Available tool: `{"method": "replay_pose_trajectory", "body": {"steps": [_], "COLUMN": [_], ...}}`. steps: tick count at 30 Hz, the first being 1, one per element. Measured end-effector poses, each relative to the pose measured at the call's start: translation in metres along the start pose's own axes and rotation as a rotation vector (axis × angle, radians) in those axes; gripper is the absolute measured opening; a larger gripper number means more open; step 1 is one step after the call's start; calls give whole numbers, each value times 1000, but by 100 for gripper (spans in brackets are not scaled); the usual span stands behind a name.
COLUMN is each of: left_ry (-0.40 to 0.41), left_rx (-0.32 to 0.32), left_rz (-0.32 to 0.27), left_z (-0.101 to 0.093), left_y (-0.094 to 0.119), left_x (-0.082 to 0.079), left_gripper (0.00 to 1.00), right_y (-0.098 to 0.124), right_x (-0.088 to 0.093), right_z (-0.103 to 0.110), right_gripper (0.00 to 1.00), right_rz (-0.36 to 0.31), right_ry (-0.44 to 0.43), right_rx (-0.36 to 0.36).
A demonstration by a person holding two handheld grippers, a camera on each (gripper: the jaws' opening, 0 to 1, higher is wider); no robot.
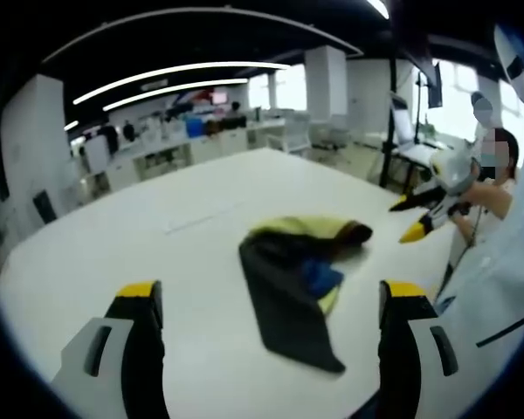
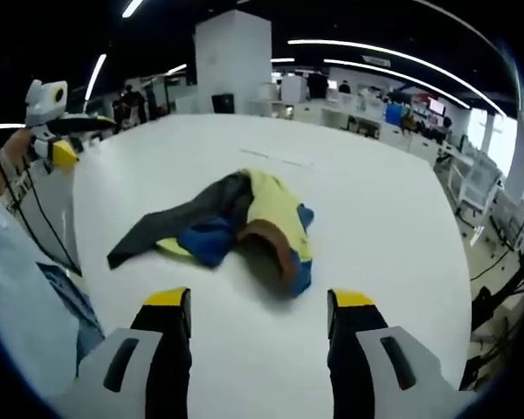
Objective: Fold the garment on the visible template until the final outline fits inside the template.
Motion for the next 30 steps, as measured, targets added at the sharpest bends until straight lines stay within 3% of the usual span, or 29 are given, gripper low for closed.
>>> {"method": "replay_pose_trajectory", "body": {"steps": [9, 19, 30], "left_ry": [-6, -1, -4], "left_rx": [16, 28, 61], "left_rz": [5, 17, 10], "left_z": [2, 7, 7], "left_y": [-9, -17, -30], "left_x": [-3, -2, -6], "left_gripper": [99, 99, 99], "right_y": [-18, -37, -54], "right_x": [1, 10, 20], "right_z": [-1, -2, -12], "right_gripper": [48, 42, 29], "right_rz": [6, 33, 48], "right_ry": [9, 11, -9], "right_rx": [-13, -17, 16]}}
Point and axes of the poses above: the point that each gripper's makers call its tool centre point, and the gripper's own axes: y roughly backward along the fingers, z roughly to its left, x roughly out of its underside, the point moved 1 cm from there along y, roughly backward along the fingers, and after that the axes turned 12 degrees about x, right-handed, at the moved point
